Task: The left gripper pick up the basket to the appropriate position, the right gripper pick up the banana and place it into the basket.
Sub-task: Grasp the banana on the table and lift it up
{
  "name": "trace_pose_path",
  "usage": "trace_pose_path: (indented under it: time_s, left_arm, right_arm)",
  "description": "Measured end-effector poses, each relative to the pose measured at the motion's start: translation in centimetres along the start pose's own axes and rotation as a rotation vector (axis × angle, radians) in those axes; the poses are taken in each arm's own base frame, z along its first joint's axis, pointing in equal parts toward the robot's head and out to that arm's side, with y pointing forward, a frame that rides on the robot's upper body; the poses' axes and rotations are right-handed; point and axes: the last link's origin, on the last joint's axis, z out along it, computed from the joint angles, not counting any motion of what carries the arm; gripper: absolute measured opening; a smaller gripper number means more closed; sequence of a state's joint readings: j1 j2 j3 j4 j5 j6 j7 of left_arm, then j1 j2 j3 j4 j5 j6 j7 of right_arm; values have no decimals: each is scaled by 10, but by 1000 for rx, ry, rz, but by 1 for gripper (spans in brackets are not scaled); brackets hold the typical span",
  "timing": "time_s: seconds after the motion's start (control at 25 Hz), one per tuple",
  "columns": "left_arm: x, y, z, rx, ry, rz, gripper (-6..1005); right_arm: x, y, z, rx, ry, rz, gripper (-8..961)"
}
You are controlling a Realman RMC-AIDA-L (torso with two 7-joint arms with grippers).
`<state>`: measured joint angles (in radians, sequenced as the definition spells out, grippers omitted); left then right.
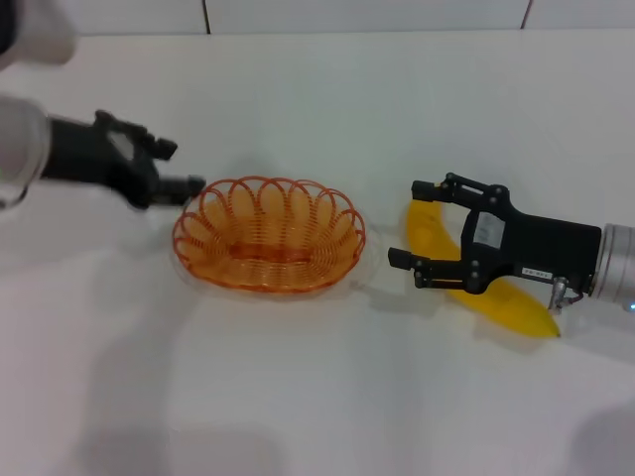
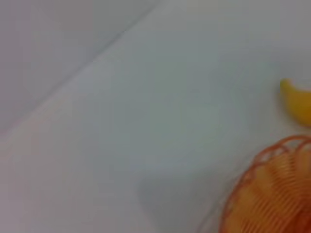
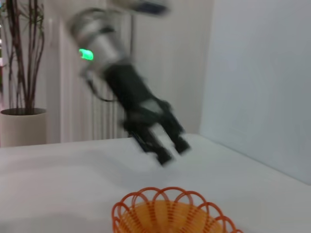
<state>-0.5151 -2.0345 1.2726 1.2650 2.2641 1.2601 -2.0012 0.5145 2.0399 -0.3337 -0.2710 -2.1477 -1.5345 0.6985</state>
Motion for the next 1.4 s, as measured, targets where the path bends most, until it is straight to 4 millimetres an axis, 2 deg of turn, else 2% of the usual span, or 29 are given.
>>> trace_pose_path:
  time_s: [0.04, 0.16, 0.24, 0.36, 0.56, 0.64, 0.76, 1.0, 1.12, 1.24, 1.4]
  left_arm:
    - [-7, 13, -10, -3, 64, 38, 313]
    - [-25, 45, -28, -2, 236, 145, 548]
    - [-37, 58, -30, -6, 295, 175, 643]
    - [-64, 72, -28, -13, 360, 195, 785]
    - [-114, 85, -14, 18, 441, 195, 908]
    - [-132, 90, -11, 63, 490, 177, 908]
    - [-143, 91, -12, 100, 546, 136, 908]
    - [-146, 84, -10, 71, 606, 72, 908]
    - [-147, 81, -10, 71, 618, 56, 908]
    - [-147, 80, -14, 77, 634, 50, 908]
    - [-145, 80, -14, 71, 646, 54, 908]
  right_arm:
    - [0, 0, -1, 6, -2, 3, 892]
    - [4, 1, -8, 36, -6, 19, 892]
    - [6, 2, -12, 54, -8, 26, 892]
    - [9, 3, -17, 71, -5, 34, 892]
    - [14, 5, -26, 79, 15, 47, 892]
    - [16, 7, -33, 70, 34, 54, 892]
    - [19, 6, -46, 59, 82, 96, 892]
    - [21, -6, -65, 61, 236, 223, 892]
    - [16, -13, -58, 39, 277, 251, 890]
    - [11, -21, -43, 1, 317, 244, 887]
    - [12, -23, -28, -27, 341, 241, 882]
